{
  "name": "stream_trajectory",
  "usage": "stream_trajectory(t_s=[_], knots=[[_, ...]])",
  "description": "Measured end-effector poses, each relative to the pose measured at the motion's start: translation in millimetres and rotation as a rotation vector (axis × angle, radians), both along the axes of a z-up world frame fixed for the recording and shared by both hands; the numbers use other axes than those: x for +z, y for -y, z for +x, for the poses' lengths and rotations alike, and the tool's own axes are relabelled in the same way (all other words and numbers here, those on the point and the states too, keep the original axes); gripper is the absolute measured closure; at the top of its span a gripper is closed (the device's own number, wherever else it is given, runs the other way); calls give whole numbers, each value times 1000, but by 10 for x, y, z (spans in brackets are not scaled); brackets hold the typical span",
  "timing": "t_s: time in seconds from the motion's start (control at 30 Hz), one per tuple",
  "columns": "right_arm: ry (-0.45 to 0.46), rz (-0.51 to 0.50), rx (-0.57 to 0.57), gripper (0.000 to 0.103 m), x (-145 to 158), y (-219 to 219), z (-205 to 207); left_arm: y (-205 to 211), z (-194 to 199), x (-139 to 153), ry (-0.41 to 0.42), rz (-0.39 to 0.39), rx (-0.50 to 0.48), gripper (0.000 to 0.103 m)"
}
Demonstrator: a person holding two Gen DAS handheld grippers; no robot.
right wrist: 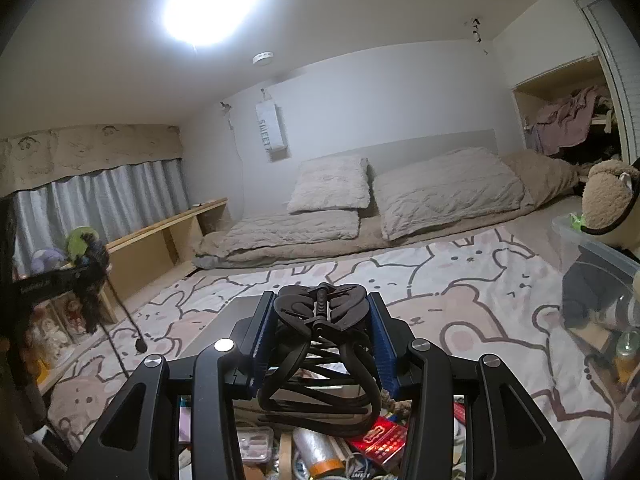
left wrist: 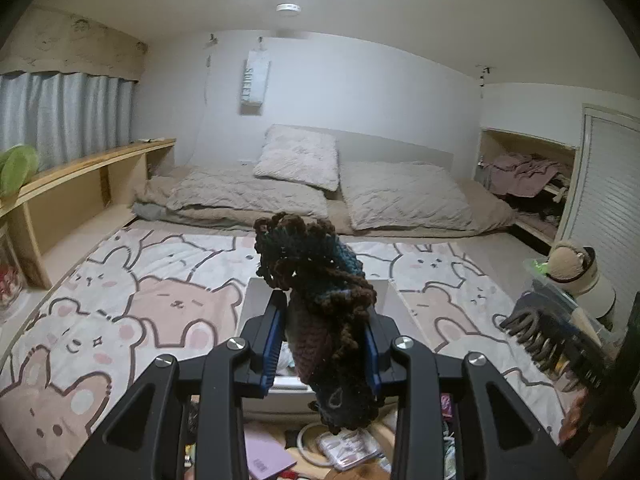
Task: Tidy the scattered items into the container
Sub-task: 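Lift crocheted pouch with left gripper and carry it over the white box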
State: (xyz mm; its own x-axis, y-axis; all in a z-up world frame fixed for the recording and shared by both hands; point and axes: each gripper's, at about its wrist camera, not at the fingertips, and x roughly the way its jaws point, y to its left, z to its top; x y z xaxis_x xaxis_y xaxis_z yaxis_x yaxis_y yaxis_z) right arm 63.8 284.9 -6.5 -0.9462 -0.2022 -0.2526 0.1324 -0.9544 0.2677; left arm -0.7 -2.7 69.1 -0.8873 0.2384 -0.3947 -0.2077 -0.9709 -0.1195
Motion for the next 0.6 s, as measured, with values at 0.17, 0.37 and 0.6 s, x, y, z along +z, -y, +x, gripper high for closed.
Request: stream_trajectory(t_s=[0.17,0.37,0.6], knots=[[31,-32,31,58,-25,25,-41,-57,-238,254,-16,31,-41,69],[42,-27,43,58,-17,72,-32,-219,-465,454,-101,-55,10,69],[44,-33,51,58,-13,46,-20,-314,-785,330,-132,-106,68,69]])
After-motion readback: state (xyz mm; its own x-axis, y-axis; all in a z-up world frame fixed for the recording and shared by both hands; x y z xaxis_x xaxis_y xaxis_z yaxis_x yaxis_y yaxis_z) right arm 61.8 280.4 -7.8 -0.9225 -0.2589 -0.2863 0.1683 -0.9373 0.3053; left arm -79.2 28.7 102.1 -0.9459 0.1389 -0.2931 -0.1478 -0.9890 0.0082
